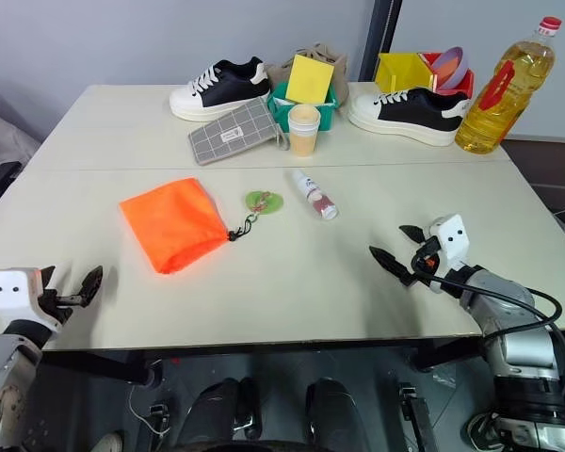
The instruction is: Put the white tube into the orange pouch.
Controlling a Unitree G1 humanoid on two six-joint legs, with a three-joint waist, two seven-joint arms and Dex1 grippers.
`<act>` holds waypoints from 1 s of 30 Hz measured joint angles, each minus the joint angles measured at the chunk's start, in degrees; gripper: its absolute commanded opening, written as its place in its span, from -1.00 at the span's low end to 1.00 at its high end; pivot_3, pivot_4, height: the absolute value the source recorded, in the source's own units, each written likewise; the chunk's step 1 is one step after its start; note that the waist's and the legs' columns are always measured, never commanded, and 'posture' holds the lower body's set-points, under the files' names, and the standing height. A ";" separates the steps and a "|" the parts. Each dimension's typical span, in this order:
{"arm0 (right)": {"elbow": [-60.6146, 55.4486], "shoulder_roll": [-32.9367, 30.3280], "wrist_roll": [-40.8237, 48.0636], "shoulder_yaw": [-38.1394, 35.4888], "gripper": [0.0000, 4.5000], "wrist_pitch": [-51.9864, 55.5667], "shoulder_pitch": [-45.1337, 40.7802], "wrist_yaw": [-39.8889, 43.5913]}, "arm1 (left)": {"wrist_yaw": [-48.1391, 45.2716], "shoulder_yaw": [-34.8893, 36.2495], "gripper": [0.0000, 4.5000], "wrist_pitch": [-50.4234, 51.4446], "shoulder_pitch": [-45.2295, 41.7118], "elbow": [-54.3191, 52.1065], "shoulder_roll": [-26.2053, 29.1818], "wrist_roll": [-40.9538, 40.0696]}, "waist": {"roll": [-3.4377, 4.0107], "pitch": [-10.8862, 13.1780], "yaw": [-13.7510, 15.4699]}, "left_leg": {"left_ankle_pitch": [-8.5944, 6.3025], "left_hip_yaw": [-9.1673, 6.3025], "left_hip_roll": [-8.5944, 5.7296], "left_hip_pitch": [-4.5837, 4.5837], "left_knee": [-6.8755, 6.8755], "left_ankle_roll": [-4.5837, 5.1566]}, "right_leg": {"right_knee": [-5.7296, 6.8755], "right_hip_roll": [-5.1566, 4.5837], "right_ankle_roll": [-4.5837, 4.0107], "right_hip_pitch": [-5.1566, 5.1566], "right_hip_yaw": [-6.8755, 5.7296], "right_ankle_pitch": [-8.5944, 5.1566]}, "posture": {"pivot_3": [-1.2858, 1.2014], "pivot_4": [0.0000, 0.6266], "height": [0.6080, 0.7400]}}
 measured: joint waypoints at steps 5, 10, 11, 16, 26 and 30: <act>0.09 0.02 -0.12 0.19 1.00 -0.10 -0.51 0.01 | 0.47 0.00 1.00 0.14 -1.95 0.06 -0.01 -0.16 | 0.00 0.00 0.12 | -0.04 0.00 0.00 0.00 0.00 -0.07 | -0.01 0.00 -0.01 0.01 0.00 0.00 | 0.03 -0.52 1.00; 0.51 0.17 -0.38 0.69 1.00 -0.57 -0.51 0.01 | 0.16 -0.02 1.00 1.33 -3.24 -0.71 -0.81 -2.07 | 0.00 0.00 -0.02 | 0.01 0.00 0.00 0.00 0.00 0.02 | 0.00 0.00 0.01 0.01 0.00 0.01 | 0.03 -0.52 1.00; 0.52 0.35 -0.58 1.07 1.00 -0.76 -0.63 0.00 | -0.03 -0.14 1.00 1.87 -3.44 -2.27 -1.61 -3.29 | 0.00 0.00 0.00 | 0.01 0.01 0.00 -0.01 0.01 0.03 | -0.01 0.00 0.03 0.02 0.00 0.02 | 0.03 -0.52 1.00; 0.46 1.16 -0.61 2.66 1.00 -1.11 -1.86 -0.08 | -0.65 -3.14 1.00 4.45 -5.92 -10.94 -1.70 -5.89 | 0.00 0.00 0.16 | 0.02 0.01 -0.01 -0.01 0.02 0.03 | 0.00 0.01 0.15 0.05 0.00 0.09 | 0.03 -0.52 1.00; -2.66 3.44 -0.41 4.39 1.00 -1.04 -1.51 -0.95 | -1.25 -28.22 1.00 0.45 -8.89 -18.65 7.77 19.81 | 0.04 -0.01 0.14 | 0.02 0.06 -0.03 0.00 -0.07 0.02 | -0.04 0.02 0.15 -0.01 0.03 0.08 | 0.03 -0.52 1.00; -4.43 3.80 0.11 5.13 1.00 -0.48 -0.59 -1.12 | 1.29 -31.90 1.00 -0.02 -10.56 -17.78 7.76 28.77 | 0.03 -0.01 0.11 | 0.02 0.04 -0.02 0.00 -0.08 0.02 | -0.04 0.02 0.12 -0.03 0.03 0.07 | 0.03 -0.52 1.00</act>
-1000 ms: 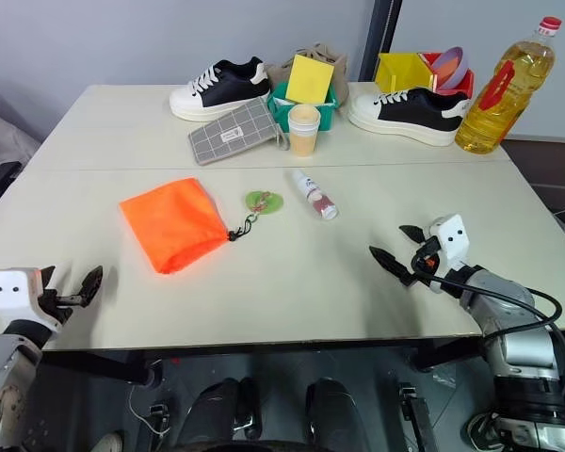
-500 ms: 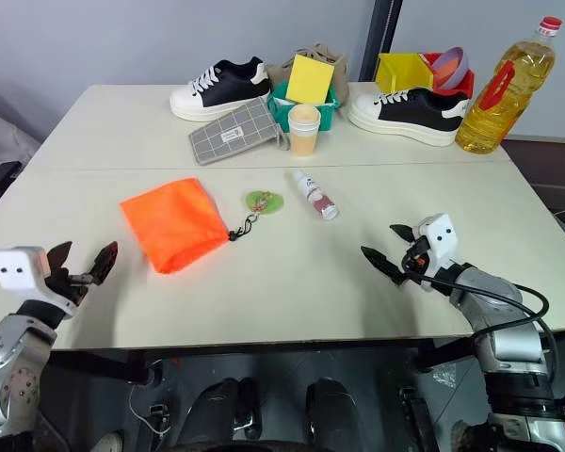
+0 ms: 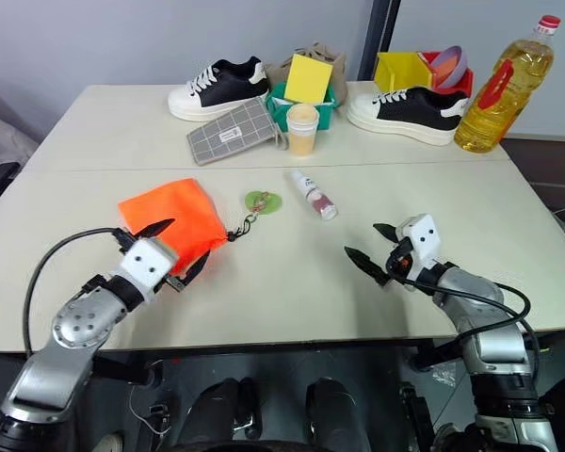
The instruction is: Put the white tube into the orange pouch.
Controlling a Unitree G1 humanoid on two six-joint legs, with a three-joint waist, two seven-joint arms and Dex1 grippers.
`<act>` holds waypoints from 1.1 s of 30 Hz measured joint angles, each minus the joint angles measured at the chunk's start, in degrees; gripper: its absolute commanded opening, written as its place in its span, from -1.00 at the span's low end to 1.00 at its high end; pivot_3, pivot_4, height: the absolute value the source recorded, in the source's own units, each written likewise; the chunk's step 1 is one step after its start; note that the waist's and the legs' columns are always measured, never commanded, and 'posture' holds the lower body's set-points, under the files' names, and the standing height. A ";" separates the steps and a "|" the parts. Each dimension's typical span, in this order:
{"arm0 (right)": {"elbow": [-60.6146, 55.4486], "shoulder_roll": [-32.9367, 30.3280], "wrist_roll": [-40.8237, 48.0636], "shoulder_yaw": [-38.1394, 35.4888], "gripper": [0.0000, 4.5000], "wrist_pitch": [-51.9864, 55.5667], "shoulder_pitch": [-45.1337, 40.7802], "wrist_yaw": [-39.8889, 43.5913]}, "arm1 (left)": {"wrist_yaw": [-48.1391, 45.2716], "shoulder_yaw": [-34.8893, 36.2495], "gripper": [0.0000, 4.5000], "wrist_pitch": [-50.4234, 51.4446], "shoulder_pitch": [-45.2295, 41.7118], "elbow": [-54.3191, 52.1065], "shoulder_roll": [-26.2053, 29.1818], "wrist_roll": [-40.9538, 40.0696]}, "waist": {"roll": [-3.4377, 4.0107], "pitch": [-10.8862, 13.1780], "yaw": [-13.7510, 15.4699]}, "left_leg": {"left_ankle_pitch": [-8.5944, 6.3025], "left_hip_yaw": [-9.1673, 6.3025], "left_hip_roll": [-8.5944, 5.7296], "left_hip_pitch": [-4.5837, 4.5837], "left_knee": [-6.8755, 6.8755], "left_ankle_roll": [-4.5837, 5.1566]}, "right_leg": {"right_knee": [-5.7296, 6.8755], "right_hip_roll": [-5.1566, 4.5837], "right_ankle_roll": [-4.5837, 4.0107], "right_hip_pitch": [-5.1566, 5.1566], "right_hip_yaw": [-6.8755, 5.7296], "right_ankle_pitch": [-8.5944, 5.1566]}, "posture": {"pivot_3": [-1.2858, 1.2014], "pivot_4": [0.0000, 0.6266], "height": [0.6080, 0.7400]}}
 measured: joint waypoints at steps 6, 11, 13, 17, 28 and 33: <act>-1.28 0.03 0.06 0.02 1.00 0.50 0.11 -0.29 | 0.68 -0.74 1.00 0.09 -0.61 2.65 0.33 6.01 | 0.00 0.00 0.03 | 0.01 0.00 0.00 0.00 -0.01 0.02 | -0.01 -0.01 0.02 0.00 -0.01 0.01 | 0.03 -0.52 1.00; -1.29 0.12 0.07 0.02 1.00 0.50 0.12 -0.43 | 0.66 -0.76 1.00 0.08 -0.61 4.46 0.59 9.28 | 0.00 0.00 0.10 | 0.00 0.01 0.00 -0.01 -0.01 0.02 | -0.01 -0.02 0.02 0.00 0.00 0.01 | 0.03 -0.52 1.00; -1.29 0.16 0.07 0.02 1.00 0.49 0.19 -0.45 | 0.66 -0.64 1.00 0.00 -0.61 4.80 0.36 9.53 | 0.00 0.00 0.12 | 0.00 0.00 0.00 -0.01 -0.01 0.02 | -0.01 -0.02 0.02 0.00 0.00 0.01 | 0.03 -0.52 1.00; -1.29 0.21 0.06 0.02 1.00 0.48 0.35 -0.49 | 0.69 -0.03 0.44 -0.34 -0.54 6.05 0.21 9.94 | 0.00 0.00 0.09 | 0.01 0.00 0.00 -0.01 0.00 0.02 | -0.01 -0.02 0.03 0.00 0.00 0.01 | 0.03 -0.52 1.00; -1.29 1.96 -0.19 0.05 1.00 0.26 0.19 -1.70 | 0.75 2.29 -0.97 -1.08 -0.44 7.65 -2.37 8.77 | 0.00 0.00 0.09 | 0.01 0.01 0.00 0.00 0.01 0.03 | 0.00 -0.01 0.07 0.02 -0.01 0.04 | 0.03 -0.52 1.00; 2.66 5.21 -4.57 3.04 1.00 -1.40 -5.84 -6.37 | -0.68 3.13 -0.97 0.38 -0.40 7.30 -5.90 4.22 | 0.00 0.00 -0.40 | 0.03 0.01 0.01 0.01 0.06 0.02 | 0.07 0.01 0.08 0.02 -0.01 0.05 | 0.03 -0.52 1.00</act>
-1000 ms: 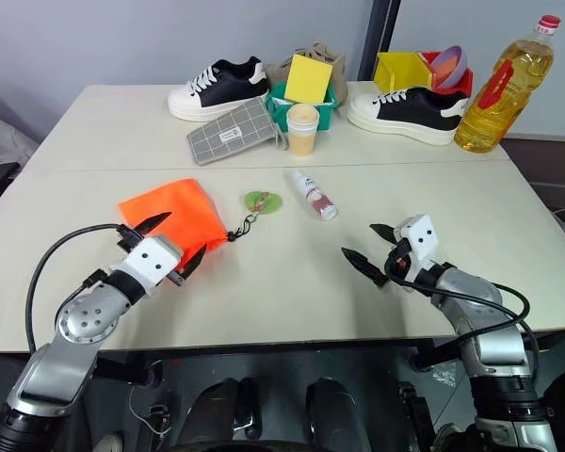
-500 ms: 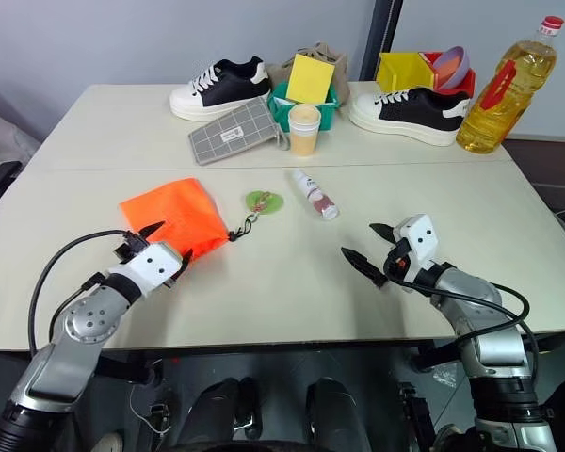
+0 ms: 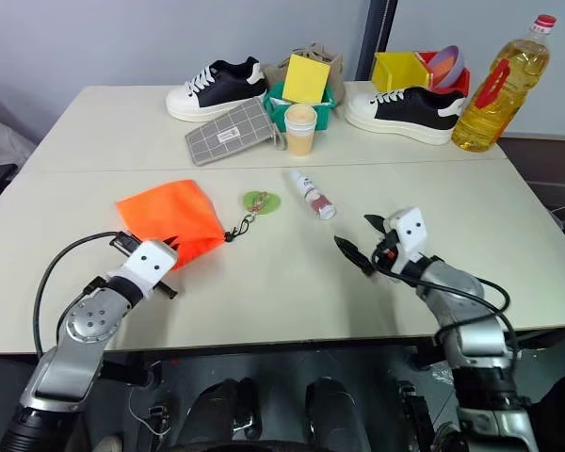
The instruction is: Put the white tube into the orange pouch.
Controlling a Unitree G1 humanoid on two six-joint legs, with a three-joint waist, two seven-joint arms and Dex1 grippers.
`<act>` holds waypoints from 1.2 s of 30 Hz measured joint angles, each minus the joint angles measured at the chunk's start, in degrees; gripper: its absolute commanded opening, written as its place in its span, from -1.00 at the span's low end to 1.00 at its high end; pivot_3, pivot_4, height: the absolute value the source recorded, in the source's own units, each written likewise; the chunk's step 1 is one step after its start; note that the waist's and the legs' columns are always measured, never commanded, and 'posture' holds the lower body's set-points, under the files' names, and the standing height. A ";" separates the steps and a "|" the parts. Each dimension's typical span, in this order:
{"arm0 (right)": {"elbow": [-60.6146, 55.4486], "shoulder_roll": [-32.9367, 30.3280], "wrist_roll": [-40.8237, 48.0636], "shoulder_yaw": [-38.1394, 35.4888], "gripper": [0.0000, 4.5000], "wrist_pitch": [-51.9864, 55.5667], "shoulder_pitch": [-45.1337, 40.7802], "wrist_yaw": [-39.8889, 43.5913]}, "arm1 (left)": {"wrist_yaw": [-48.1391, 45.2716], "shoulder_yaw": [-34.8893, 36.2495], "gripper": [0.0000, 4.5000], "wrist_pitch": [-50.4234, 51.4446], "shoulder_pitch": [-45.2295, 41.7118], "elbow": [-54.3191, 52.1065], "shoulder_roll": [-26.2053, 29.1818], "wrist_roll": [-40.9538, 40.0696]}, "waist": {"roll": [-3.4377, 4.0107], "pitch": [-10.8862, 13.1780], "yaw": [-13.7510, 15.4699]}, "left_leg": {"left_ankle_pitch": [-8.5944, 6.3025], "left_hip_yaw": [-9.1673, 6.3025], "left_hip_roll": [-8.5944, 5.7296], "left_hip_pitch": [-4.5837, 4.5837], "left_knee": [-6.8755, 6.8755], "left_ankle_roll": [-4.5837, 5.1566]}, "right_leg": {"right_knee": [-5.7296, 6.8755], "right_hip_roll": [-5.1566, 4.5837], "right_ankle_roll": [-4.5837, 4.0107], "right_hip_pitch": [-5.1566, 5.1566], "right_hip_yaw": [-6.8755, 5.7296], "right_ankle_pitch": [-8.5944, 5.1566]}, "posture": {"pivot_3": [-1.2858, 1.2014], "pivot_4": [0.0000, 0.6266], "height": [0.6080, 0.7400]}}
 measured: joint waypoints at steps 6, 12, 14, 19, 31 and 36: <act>11.35 5.98 -6.98 4.50 1.00 -2.31 -9.14 -6.93 | -0.42 2.91 -0.97 1.94 -0.60 -0.79 -2.29 -4.46 | 0.00 0.00 0.07 | 0.09 0.03 0.00 -0.02 0.02 -0.12 | 0.03 0.03 0.03 -0.01 -0.01 0.01 | 0.03 -0.52 1.00; 23.51 10.20 -8.94 5.27 1.00 -5.35 -16.47 -10.48 | -0.46 3.67 -0.97 3.44 -1.16 -1.95 -2.72 -6.43 | 0.01 0.00 0.16 | 0.18 0.08 -0.01 -0.02 0.06 -0.28 | 0.06 0.03 0.05 0.01 0.00 0.02 | 0.03 -0.52 1.00; 27.53 11.16 -8.99 5.14 1.00 -6.41 -18.05 -11.07 | -0.50 3.66 -0.97 3.85 -1.10 -2.08 -2.85 -6.83 | 0.01 0.00 0.14 | 0.20 0.08 0.00 -0.02 0.06 -0.30 | 0.09 0.03 0.05 0.00 0.00 0.02 | 0.03 -0.52 1.00; 36.02 12.55 -8.94 4.05 1.00 -10.50 -21.32 -11.13 | -0.68 3.63 -0.97 4.77 -1.07 -3.09 -2.90 -7.00 | 0.01 0.00 -0.01 | 0.22 0.09 -0.01 -0.02 0.06 -0.33 | 0.11 0.04 0.07 0.00 0.00 0.03 | 0.03 -0.52 1.00; 37.50 13.35 -9.03 3.07 -0.50 -14.67 -20.89 -8.96 | -0.91 3.57 -1.00 5.67 -1.05 -3.54 -3.88 -8.46 | 0.01 0.01 0.07 | 0.23 0.08 0.00 -0.01 0.05 -0.36 | 0.12 0.02 0.07 -0.01 0.01 0.03 | 0.03 -0.52 1.00; 22.35 9.62 -8.32 5.39 -0.50 -12.33 -12.27 -3.36 | -1.27 3.52 -1.00 7.33 -2.33 -4.42 -5.18 -10.94 | 0.04 0.02 0.34 | 0.22 0.07 0.00 -0.03 0.04 -0.35 | 0.11 -0.01 0.08 -0.01 0.01 0.03 | 0.03 -0.52 1.00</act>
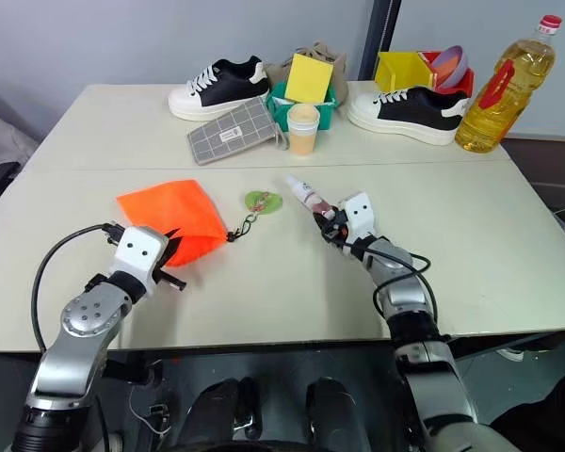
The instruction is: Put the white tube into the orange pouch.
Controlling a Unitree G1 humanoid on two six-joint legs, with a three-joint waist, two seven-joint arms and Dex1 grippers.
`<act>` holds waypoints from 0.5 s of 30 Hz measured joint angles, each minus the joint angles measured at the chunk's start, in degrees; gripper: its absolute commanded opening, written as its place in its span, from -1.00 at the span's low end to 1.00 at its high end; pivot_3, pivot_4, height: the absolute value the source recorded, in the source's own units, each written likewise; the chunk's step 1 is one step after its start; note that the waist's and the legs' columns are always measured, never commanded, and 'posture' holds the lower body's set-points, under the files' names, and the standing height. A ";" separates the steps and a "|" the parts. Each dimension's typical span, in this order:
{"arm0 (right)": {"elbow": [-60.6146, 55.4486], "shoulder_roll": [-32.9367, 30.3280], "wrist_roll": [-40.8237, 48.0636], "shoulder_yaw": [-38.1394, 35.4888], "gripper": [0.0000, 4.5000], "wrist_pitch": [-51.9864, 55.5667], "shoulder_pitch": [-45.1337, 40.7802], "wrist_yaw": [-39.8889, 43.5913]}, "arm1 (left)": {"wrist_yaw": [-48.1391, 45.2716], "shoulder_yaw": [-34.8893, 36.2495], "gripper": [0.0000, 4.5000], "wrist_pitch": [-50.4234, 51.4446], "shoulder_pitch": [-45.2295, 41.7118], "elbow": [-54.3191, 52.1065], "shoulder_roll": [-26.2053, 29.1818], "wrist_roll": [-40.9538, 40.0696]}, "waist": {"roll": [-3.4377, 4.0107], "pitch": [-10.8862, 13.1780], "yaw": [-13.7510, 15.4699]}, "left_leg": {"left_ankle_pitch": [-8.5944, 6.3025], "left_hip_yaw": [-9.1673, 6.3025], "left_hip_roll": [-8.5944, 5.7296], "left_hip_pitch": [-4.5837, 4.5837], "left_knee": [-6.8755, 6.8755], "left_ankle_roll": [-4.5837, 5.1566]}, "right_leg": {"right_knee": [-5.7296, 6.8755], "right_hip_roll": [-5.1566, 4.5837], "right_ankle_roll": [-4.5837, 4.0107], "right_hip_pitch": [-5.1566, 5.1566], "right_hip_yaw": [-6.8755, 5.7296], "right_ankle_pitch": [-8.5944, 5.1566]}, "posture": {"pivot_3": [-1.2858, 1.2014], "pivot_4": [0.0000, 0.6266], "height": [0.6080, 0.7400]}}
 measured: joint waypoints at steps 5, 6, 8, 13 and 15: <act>-20.84 -6.47 5.14 1.98 -0.50 9.41 8.77 8.03 | -0.83 0.06 -1.00 2.59 -1.27 -1.50 -0.62 -2.75 | -0.01 0.00 -0.21 | -0.15 -0.07 0.00 0.03 -0.04 0.24 | 0.00 0.01 -0.01 0.01 0.00 0.00 | 0.03 -0.52 1.00; -24.03 -7.37 6.54 2.64 -0.50 11.45 10.33 9.53 | -0.79 0.13 -1.00 3.19 -1.50 -1.66 -0.85 -3.28 | -0.02 -0.01 -0.28 | -0.16 -0.08 0.01 0.04 -0.05 0.25 | 0.00 0.02 -0.01 0.01 0.00 0.00 | 0.03 -0.52 1.00; -31.89 -9.81 9.49 4.89 -0.50 16.38 14.40 12.50 | -0.71 0.17 -1.00 4.61 -2.13 -2.10 -1.67 -4.39 | -0.02 -0.01 -0.18 | -0.17 -0.10 0.01 0.04 -0.06 0.27 | 0.00 0.02 -0.01 0.01 -0.01 -0.01 | 0.03 -0.52 1.00; -39.45 -9.77 12.03 10.86 -0.50 23.53 17.58 13.58 | -0.46 0.19 -1.00 7.31 -2.69 -2.66 -2.04 -5.95 | -0.04 -0.01 -0.21 | -0.18 -0.13 0.01 0.04 0.02 0.30 | 0.00 0.02 -0.04 0.02 -0.02 -0.01 | 0.03 -0.52 1.00; -39.06 -7.45 10.97 12.61 -0.50 23.97 17.07 11.66 | -0.40 0.20 -1.00 8.06 -2.72 -3.54 -2.00 -6.15 | -0.05 -0.01 -0.16 | -0.19 -0.14 0.01 0.02 0.05 0.30 | 0.00 0.02 -0.05 0.03 -0.02 -0.01 | 0.03 -0.52 1.00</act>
